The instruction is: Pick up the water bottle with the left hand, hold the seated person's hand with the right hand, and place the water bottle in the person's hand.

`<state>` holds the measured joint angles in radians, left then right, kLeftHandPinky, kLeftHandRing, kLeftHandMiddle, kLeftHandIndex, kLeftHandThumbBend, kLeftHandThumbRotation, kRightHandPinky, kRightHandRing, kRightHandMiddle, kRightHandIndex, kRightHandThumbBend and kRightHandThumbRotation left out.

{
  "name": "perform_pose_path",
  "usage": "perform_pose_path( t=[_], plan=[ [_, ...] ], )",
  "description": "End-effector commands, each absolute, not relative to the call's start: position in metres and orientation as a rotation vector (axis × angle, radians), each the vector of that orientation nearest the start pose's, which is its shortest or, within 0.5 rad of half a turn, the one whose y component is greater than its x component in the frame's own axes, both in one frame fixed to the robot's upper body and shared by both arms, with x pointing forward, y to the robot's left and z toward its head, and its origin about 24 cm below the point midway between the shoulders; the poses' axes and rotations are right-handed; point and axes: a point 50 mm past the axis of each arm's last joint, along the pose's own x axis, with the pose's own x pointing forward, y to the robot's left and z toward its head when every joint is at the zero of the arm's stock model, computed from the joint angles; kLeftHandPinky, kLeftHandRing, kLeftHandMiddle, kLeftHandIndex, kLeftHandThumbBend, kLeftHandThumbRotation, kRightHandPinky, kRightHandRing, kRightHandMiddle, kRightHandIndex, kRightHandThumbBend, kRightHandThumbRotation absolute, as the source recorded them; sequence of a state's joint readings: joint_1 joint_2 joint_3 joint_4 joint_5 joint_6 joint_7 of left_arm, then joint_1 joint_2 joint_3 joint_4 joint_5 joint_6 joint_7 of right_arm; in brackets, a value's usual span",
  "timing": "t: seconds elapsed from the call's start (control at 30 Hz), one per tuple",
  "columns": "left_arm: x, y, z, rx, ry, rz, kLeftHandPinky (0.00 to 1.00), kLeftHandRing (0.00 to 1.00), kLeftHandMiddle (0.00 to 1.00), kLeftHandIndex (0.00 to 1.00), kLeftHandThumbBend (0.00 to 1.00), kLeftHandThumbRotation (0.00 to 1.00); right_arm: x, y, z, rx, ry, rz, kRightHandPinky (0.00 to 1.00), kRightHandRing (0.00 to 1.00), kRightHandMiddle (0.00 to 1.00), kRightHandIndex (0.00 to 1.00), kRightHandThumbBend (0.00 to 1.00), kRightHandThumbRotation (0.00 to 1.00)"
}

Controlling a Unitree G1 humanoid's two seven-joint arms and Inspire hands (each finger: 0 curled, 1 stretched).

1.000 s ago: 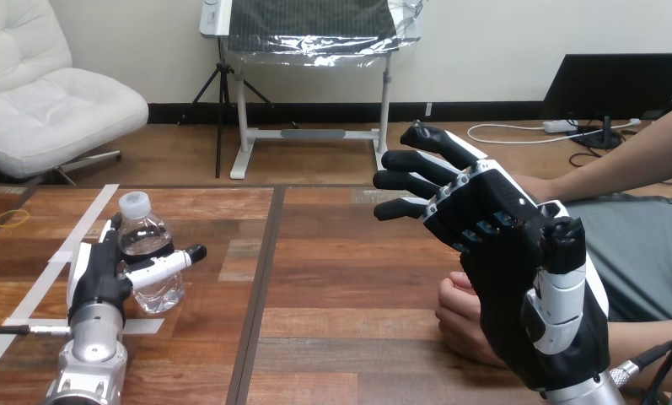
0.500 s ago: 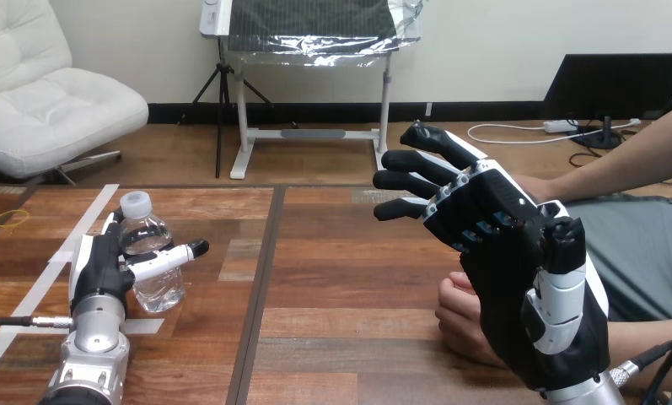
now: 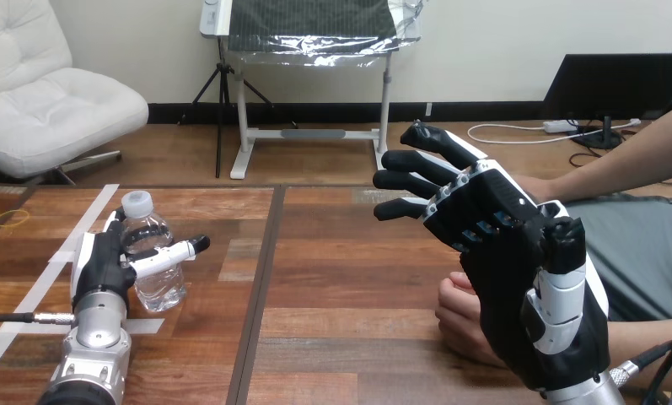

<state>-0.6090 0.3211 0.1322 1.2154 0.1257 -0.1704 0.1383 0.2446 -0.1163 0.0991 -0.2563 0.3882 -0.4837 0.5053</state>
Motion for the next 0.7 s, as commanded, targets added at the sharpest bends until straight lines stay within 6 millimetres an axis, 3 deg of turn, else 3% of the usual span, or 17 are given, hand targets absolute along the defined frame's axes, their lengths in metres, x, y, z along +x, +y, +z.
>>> perform_pose_path(
  t=[0.0,0.67],
  plan=[
    [0.3457,0.2437,0.0177,0.351,0.325,0.261,0.86,0.93,0.95,0.96,0.89,0.23,0.192,-0.1453,0.1081,0.174,-0.618,0.482,0.68,0.78,0.8,0.84,0.66,1.0],
    [0.3519,0.2401,0.0223,0.432,0.367,0.253,0.8,0.9,0.92,0.91,0.9,0.21,0.1913,-0.1457,0.1091,0.169,-0.627,0.484,0.67,0.77,0.79,0.83,0.66,1.0]
  ],
)
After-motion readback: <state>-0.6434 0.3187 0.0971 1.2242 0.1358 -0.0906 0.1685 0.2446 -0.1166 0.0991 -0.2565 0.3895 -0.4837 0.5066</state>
